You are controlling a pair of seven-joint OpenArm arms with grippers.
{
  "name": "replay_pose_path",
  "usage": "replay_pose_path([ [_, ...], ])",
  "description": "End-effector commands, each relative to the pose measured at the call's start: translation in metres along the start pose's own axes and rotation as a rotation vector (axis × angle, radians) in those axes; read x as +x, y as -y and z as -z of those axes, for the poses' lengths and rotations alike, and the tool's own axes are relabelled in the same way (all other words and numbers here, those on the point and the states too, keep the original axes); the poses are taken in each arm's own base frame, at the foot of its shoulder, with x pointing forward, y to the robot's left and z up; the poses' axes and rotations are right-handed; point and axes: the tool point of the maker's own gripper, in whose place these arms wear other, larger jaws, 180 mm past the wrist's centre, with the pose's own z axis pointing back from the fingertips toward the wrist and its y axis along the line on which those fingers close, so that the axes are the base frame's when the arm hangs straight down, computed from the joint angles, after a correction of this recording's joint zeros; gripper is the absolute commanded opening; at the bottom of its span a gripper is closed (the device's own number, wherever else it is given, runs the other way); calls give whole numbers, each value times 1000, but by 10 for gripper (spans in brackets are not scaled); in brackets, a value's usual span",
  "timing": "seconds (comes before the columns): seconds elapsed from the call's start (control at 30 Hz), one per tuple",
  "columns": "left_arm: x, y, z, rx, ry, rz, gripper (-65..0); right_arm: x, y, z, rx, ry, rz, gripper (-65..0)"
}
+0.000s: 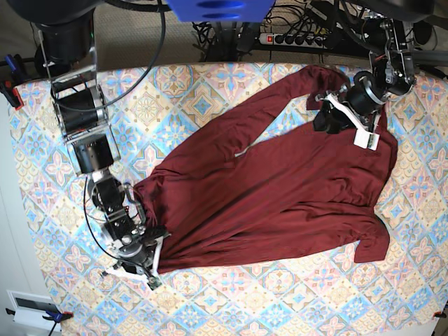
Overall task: Layout the t-shirt on the table in an organized manner, then fold the t-shirt properly
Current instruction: 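Drag the held fabric with both grippers away from each other, then regrasp the shirt hem with the left gripper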
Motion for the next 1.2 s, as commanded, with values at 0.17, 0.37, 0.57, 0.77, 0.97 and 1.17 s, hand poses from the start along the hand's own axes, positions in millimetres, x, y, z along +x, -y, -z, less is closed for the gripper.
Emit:
replay_pose_path([
  [0.17,10,2,-3,-12,33,14,-430,18,69,13,-87,26,226,-640],
  [0.37,7,3,-5,-12,30,14,-430,3,74,14,-87,-36,271,-442],
  [0.57,15,-13,-15,36,59,5,-430,9,71,0,-93,-75,224,-320],
  [0.77,47,-65,-38,169,173,-54,-430,-9,10,-38,-47,-22,159,-318],
  [0.97,81,-114,-26,200,255,-185,-430,-53,-23,-56,-11,-55,202,-318],
  [1.17,130,-138,2,164,298,-255,-430,-87,-43,-76,2,-76,242,-318],
])
